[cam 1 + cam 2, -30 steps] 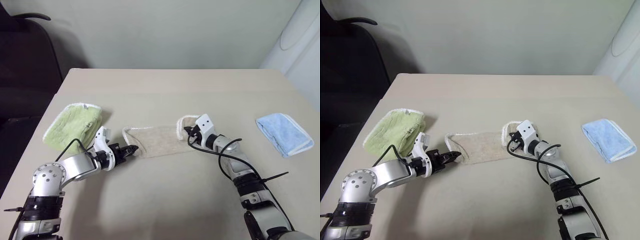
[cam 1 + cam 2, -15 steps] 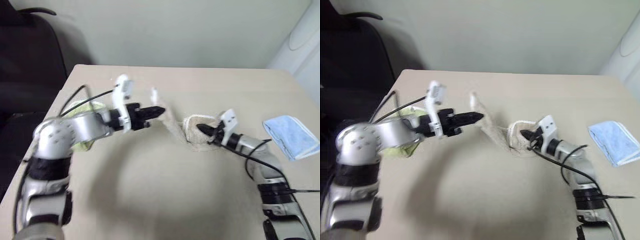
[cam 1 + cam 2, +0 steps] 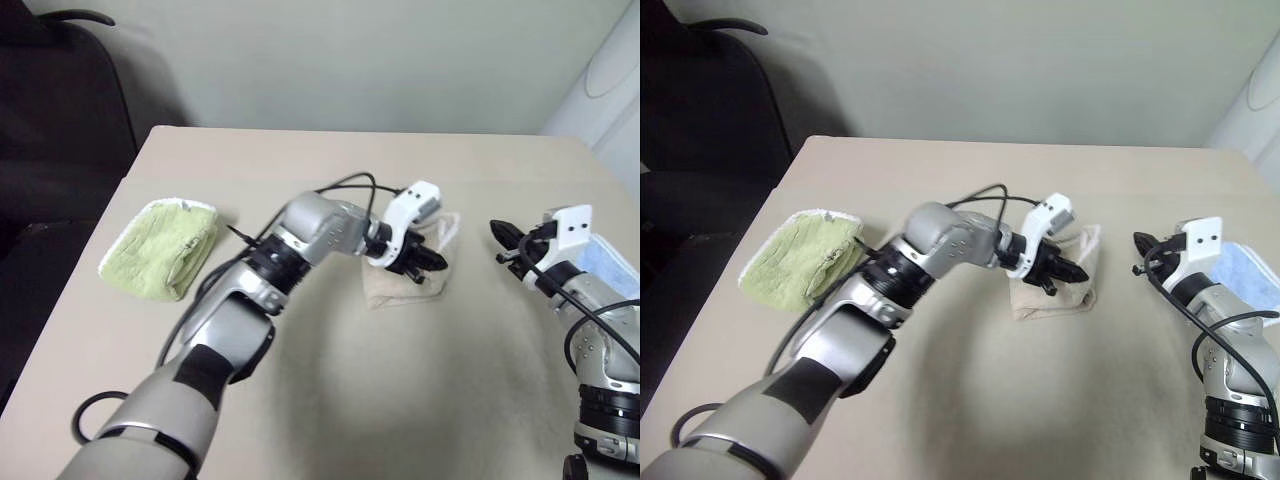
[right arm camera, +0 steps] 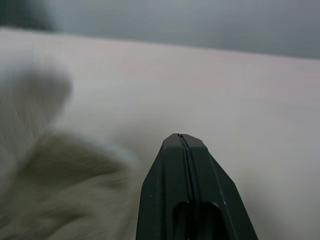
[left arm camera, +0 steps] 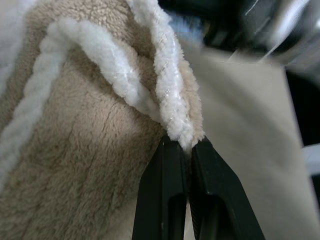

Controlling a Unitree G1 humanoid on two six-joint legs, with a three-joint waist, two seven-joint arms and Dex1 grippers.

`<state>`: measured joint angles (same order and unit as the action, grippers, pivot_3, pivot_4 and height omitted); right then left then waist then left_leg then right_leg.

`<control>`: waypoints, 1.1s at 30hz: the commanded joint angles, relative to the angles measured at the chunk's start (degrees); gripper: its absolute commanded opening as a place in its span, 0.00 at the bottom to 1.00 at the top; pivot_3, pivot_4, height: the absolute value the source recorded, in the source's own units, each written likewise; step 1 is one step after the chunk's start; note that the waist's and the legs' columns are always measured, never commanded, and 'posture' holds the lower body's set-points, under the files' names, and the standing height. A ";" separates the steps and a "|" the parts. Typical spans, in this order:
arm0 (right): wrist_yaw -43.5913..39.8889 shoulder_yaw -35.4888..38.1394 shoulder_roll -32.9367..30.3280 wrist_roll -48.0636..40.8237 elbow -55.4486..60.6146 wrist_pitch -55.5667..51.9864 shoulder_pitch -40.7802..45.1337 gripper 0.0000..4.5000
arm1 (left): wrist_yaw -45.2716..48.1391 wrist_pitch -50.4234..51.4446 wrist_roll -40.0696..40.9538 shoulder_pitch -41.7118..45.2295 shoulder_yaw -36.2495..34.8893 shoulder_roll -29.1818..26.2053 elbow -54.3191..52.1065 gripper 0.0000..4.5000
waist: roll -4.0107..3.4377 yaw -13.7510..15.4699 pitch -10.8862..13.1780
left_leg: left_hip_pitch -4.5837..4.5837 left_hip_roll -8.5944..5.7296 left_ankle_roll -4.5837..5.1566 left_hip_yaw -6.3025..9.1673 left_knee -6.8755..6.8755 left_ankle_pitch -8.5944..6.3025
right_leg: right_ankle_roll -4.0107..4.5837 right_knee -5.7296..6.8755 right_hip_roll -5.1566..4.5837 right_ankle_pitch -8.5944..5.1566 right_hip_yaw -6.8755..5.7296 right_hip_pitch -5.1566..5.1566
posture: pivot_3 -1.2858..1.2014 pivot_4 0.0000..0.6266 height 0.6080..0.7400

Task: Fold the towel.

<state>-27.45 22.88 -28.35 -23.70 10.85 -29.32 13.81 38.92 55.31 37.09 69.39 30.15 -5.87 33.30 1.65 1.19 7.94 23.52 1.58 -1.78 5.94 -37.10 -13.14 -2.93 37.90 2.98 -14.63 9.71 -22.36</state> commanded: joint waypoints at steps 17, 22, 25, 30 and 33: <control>-4.83 -10.45 -4.13 -2.89 8.92 -3.74 1.60 0.00 | 0.19 -13.47 -12.44 -6.41 -22.29 -3.28 -6.27 0.38 | -0.21 -0.42 0.01 | 0.07 -0.61 0.20 -0.10 -0.21 0.28 | -0.46 0.02 -0.28 0.26 0.01 -0.01 | 0.52 0.24 0.96; -4.78 -10.56 -4.35 -3.05 9.13 -4.13 1.63 0.00 | 0.38 -13.52 -13.78 -7.52 -22.97 -2.81 -7.95 0.01 | -0.23 0.65 0.02 | 0.52 -0.73 0.21 0.17 -0.72 0.28 | -0.45 0.02 -0.43 0.31 0.00 -0.12 | 0.52 0.24 0.96; -4.16 -18.13 -1.68 2.13 2.14 -2.91 4.59 0.00 | 2.34 -16.80 -20.29 -14.21 -13.77 -3.38 -9.80 0.01 | -0.29 0.43 -0.03 | 0.53 -0.88 0.89 0.13 -0.96 -0.13 | -0.50 -0.02 -0.74 0.33 -0.03 -0.01 | 0.52 0.24 0.96; -3.70 -24.77 1.52 7.72 -7.40 -0.94 7.03 0.00 | 2.90 -22.52 -29.34 -17.59 -5.59 -2.37 -5.12 0.01 | -0.34 -0.07 -0.03 | 0.26 -1.04 1.18 0.09 -1.07 -0.18 | -0.58 0.00 -1.04 0.35 -0.13 0.25 | 0.52 0.24 0.96; -3.21 -27.35 2.74 10.89 -13.74 1.08 6.93 0.00 | 3.59 -27.14 -34.39 -18.72 -1.63 -2.40 -1.10 0.01 | -0.68 0.10 -0.24 | 0.47 -1.14 1.20 0.28 -1.12 -0.02 | -0.62 0.05 -1.18 0.42 -0.16 -0.05 | 0.52 0.24 0.96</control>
<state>-31.39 -3.64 -25.51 -15.11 -0.26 -29.44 21.01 42.25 30.04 6.35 51.50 25.95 -8.29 29.70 0.97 1.29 7.70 23.82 0.38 -0.53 6.21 -38.22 -13.18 -3.56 37.91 1.76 -14.20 9.58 -22.22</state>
